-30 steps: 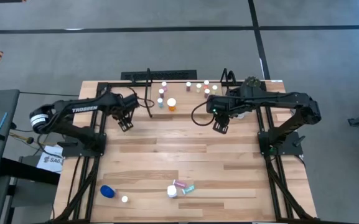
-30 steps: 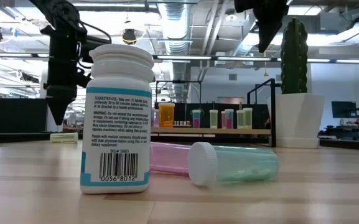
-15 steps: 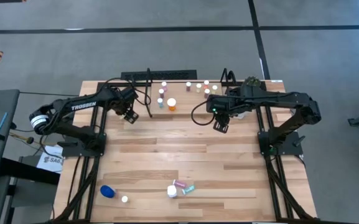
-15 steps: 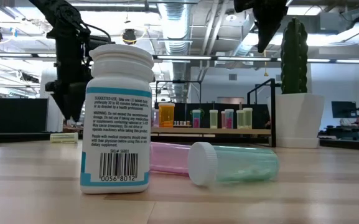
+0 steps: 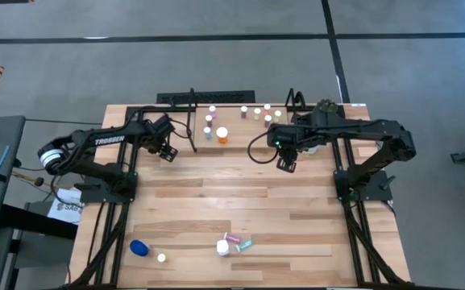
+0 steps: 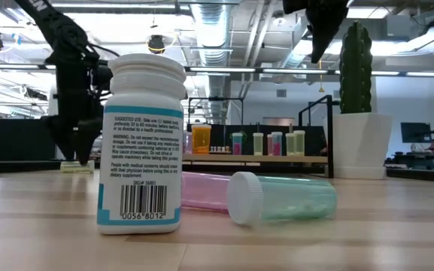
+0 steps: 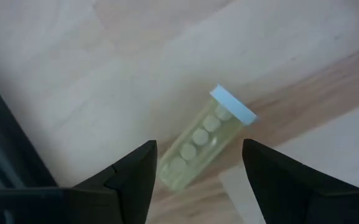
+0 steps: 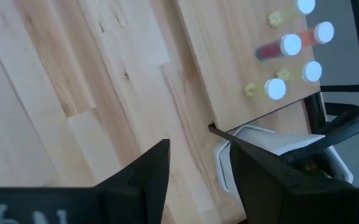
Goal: Pick and place medicine bottles onto shelf by color
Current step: Put the yellow pill bottle on the shelf
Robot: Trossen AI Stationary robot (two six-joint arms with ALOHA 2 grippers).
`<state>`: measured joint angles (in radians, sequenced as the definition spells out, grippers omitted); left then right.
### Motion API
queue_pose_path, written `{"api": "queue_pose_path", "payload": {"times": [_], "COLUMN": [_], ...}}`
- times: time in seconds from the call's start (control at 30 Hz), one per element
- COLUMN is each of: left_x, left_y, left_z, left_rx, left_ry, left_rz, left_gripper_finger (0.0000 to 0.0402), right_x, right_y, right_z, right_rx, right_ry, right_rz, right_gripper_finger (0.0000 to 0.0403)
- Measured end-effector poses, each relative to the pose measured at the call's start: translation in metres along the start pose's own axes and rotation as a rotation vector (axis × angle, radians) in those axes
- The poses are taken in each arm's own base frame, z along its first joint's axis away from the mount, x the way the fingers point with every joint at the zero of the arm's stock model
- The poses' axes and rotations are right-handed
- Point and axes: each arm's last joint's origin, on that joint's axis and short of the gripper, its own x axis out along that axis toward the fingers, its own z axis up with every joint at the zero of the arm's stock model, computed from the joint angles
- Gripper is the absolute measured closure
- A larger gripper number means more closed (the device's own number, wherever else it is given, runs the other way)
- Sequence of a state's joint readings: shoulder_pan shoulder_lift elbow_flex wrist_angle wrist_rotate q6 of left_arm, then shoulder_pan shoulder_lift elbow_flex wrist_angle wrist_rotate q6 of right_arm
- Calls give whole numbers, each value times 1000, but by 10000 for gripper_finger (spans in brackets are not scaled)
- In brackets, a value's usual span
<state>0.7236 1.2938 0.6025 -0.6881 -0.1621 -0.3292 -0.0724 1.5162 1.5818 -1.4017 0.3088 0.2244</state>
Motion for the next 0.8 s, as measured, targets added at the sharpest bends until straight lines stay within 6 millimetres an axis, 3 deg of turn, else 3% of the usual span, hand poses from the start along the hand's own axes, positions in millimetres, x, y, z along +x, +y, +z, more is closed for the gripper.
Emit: {"api": "queue_pose_path", "payload": {"times": [0.53, 0.8], "left_x": [16, 17], "left_y": [5, 3], "left_z": [-9, -10], "left_rx": [-19, -14], "left_ry": [-22, -2], "left_rz": [-32, -102], "left_gripper_finger": [182, 255], "right_x": [0, 0], "right_y": [0, 0], "right_z": [0, 0], "right_rx": [3, 4], "right_ry": [-2, -2], "right_rz": [-6, -6], "right_gripper_finger": [220, 218]}}
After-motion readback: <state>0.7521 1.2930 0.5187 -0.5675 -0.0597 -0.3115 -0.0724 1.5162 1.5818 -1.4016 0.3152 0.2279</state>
